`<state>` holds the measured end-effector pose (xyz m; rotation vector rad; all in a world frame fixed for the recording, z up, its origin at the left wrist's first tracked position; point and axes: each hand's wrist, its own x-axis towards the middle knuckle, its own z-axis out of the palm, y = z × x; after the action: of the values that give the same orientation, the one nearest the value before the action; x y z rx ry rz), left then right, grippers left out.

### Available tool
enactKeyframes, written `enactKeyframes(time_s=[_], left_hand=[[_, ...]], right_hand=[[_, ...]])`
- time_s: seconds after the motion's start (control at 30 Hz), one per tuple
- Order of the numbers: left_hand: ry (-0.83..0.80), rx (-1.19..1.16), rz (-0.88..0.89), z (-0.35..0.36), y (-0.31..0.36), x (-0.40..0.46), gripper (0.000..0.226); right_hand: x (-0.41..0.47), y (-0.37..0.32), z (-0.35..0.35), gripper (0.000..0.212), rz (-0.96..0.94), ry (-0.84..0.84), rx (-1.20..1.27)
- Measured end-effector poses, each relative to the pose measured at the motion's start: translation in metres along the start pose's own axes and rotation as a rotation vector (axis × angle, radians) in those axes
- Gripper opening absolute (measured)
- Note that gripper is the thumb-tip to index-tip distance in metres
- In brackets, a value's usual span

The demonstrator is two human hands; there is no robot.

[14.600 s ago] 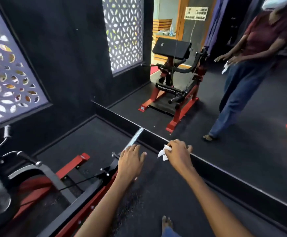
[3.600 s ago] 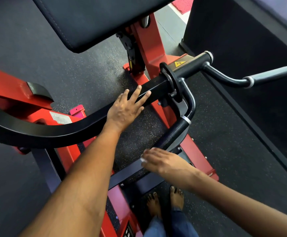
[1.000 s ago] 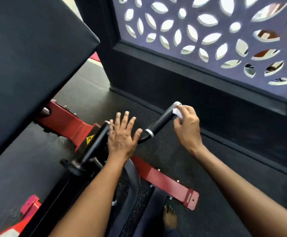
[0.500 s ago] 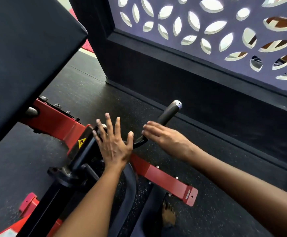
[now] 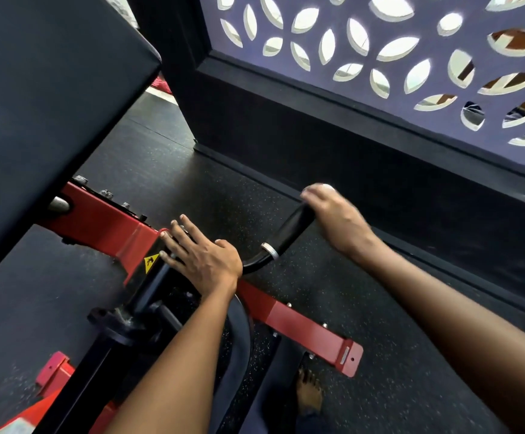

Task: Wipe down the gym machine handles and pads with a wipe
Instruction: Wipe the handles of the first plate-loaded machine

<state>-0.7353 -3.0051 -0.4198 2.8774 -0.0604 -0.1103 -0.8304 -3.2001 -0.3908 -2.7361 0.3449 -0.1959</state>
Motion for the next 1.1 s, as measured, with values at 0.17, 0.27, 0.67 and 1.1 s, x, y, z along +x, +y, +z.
enactKeyframes(time_s=[0.17, 0.27, 0.67, 1.1], left_hand=[[0.009, -0.012, 0.002, 0.0, -0.001, 0.0, 0.076], [0.01, -0.015, 0.005, -0.001, 0.0, -0.001, 0.075], [0.03, -0.027, 0.002, 0.001, 0.0, -0.001, 0.075], [0.025, -0.018, -0.005, 0.001, 0.001, -0.001, 0.074]], right_hand=[[-0.019, -0.039, 0.009, 0.037, -0.256, -0.097, -0.003], [-0.017, -0.027, 0.011, 0.036, -0.451, -0.205, -0.034], [-0.031, 0.016, 0.03, 0.031, -0.174, 0.067, 0.017], [-0.026, 0.004, 0.02, 0.031, 0.064, 0.153, 0.07]])
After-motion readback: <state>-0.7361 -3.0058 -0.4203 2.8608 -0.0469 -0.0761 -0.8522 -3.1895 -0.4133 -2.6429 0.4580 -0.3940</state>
